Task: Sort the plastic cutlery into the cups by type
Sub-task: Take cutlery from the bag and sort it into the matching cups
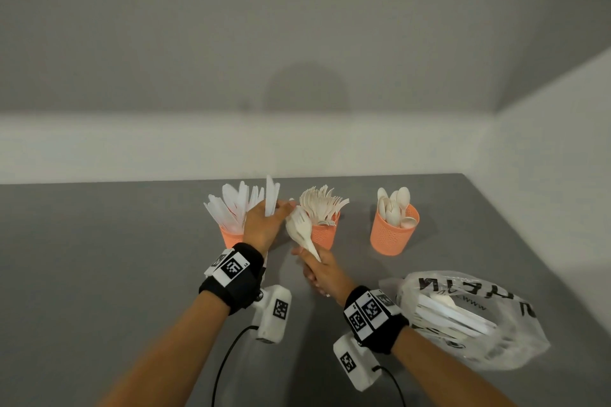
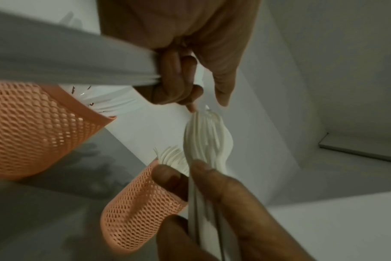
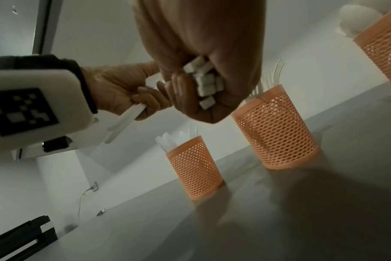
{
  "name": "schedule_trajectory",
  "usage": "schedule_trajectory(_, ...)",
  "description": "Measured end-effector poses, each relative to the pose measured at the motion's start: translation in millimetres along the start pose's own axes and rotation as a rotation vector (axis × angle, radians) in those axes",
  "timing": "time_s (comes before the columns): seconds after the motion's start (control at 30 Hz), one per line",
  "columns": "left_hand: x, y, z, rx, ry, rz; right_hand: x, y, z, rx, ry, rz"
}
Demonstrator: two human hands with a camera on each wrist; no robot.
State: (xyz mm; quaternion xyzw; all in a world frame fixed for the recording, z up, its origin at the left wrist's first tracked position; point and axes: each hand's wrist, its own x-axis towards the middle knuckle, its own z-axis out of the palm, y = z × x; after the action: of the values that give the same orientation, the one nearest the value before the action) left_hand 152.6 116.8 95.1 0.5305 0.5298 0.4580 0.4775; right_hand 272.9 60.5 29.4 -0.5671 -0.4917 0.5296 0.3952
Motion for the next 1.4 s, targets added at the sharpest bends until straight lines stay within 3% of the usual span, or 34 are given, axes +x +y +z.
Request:
schedule_trajectory(0.17, 9, -5, -1, 0.050, 0.056, 0.015, -9, -2, -2, -0.002, -0.058, 0.035)
schedule_trajectory(0.33, 13, -2, -3, -0.072, 0.151, -0.006, -9, -3, -3, 0.154, 0.038, 0.059)
schedule_trajectory(0.57, -5, -22, 14, -0.206, 0.022, -0.084, -4, -7, 4, 0.154, 0.045, 0.040)
schedule_trajectory(0.8, 18, -13, -15, -0.408, 0.232, -0.205, 1, -2, -7, 0.201, 0.114, 0.135)
schedule_trajectory(0.87, 34, -1, -33, -0.424, 0.303, -0.136, 2, -1, -12, 0.243, 0.109, 0.187)
schedule_trajectory(1.07, 70, 34, -58, -0.191, 0.439, 0.149, 0, -6, -15, 0.258, 0.080, 0.209)
schedule_trajectory(1.4, 78, -40, -40, 0.108, 0.266, 0.219, -11, -11, -19, 0.230, 0.135, 0.238)
